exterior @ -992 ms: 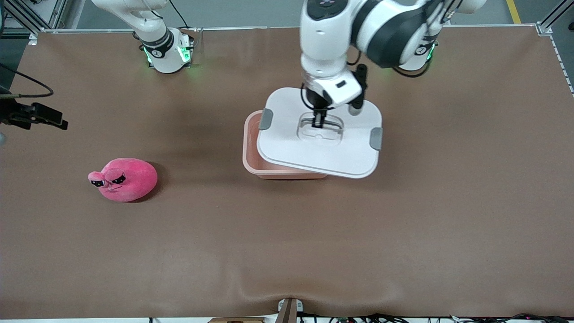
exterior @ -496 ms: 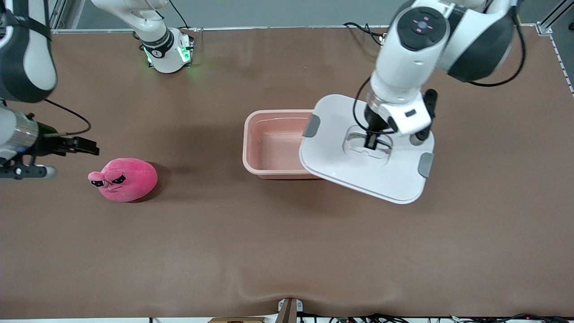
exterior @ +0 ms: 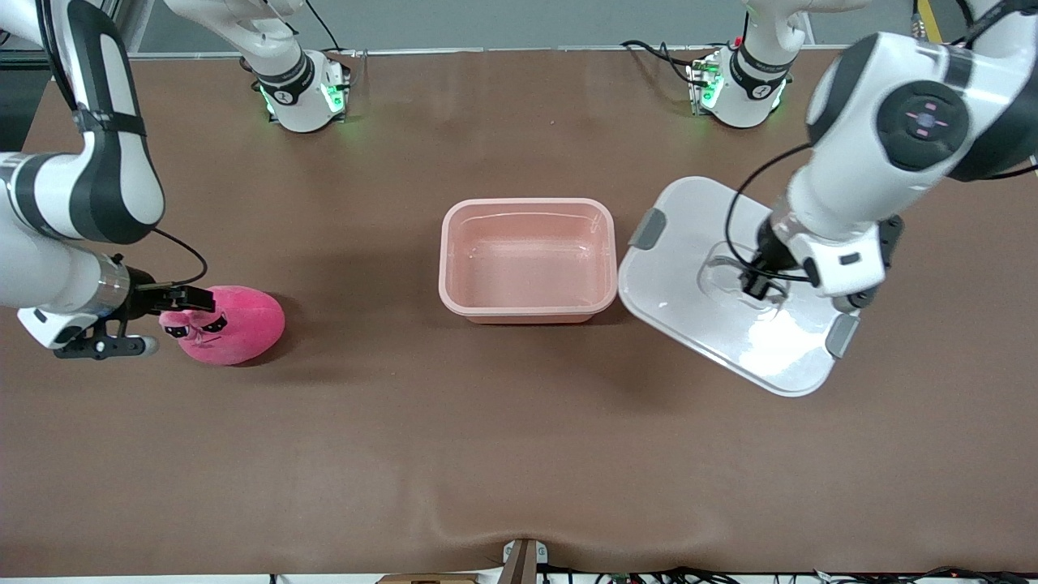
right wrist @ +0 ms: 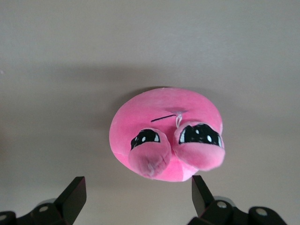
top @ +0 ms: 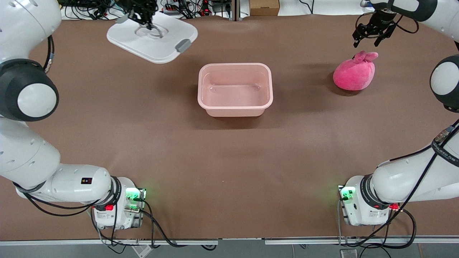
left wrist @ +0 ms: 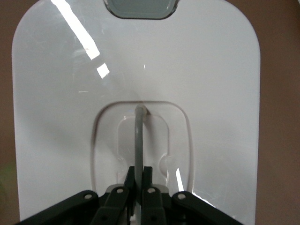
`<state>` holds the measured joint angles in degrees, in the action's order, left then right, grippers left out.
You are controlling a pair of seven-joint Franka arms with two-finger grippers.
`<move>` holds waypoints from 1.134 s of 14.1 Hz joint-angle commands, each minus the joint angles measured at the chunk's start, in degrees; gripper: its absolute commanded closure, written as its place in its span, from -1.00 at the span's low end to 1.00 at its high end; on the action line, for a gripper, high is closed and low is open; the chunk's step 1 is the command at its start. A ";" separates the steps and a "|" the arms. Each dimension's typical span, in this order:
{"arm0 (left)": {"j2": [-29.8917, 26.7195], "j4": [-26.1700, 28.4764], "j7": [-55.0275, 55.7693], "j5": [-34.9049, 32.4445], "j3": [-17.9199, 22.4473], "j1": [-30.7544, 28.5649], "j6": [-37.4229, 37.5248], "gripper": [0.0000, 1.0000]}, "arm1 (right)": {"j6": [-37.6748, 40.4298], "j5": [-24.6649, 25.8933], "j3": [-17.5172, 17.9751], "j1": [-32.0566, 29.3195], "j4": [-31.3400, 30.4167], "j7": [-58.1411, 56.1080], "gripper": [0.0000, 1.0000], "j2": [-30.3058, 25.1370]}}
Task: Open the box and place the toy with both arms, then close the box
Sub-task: 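Lift the white lid off the pink tub and carry it aside, then grasp the pink plush with the right gripper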
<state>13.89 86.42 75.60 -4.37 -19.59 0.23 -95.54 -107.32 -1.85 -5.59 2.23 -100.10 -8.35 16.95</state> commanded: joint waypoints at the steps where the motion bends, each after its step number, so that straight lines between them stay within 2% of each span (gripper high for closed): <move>1: -0.44 0.42 -8.69 1.29 -0.45 -3.83 2.11 1.00 | -0.17 0.70 -0.12 -0.12 0.08 -2.89 -0.96 1.15; 2: -0.44 0.51 -10.80 1.29 -0.36 -4.36 2.46 1.00 | -0.17 0.70 -0.12 -0.04 0.08 -2.90 -0.91 1.67; 3: -0.44 0.42 -13.61 1.29 -0.28 -5.15 3.51 1.00 | -0.09 0.79 -0.12 0.23 0.17 -3.07 -0.71 1.85; 4: -0.44 0.33 -16.42 1.29 -0.27 -6.72 3.78 1.00 | -0.17 0.79 -0.12 0.40 0.08 -3.42 -0.60 2.03; 8: -0.53 0.07 -25.31 1.29 -0.19 -9.29 5.45 1.00 | -1.05 0.79 -0.12 0.23 0.26 -4.92 -0.55 3.17; 10: -0.44 0.16 -27.69 1.12 -0.19 -9.20 5.63 1.00 | -1.75 0.79 -0.12 0.14 0.26 -5.00 -0.47 3.96; 12: -0.35 0.24 -29.80 0.86 -0.19 -9.11 5.63 1.00 | -1.84 0.79 -0.12 0.14 0.26 -5.09 -0.15 4.23; 14: 0.00 0.24 -30.95 0.85 -0.19 -9.02 5.63 1.00 | -1.32 0.79 -0.12 0.32 0.61 -5.09 0.54 4.14; 15: 0.09 0.16 -30.87 0.77 -0.27 -8.68 5.63 1.00 | -1.32 0.79 -0.12 0.32 0.87 -5.09 0.96 4.14; 16: 0.18 0.16 -30.86 0.77 -0.27 -8.50 5.63 1.00 | -1.23 0.79 -0.12 0.32 1.48 -4.92 1.00 4.05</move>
<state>14.11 86.91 45.93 -4.18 -19.81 -8.65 -90.76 -109.01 -1.81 -5.67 2.37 -99.91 -13.04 21.11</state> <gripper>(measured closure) 0.930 0.590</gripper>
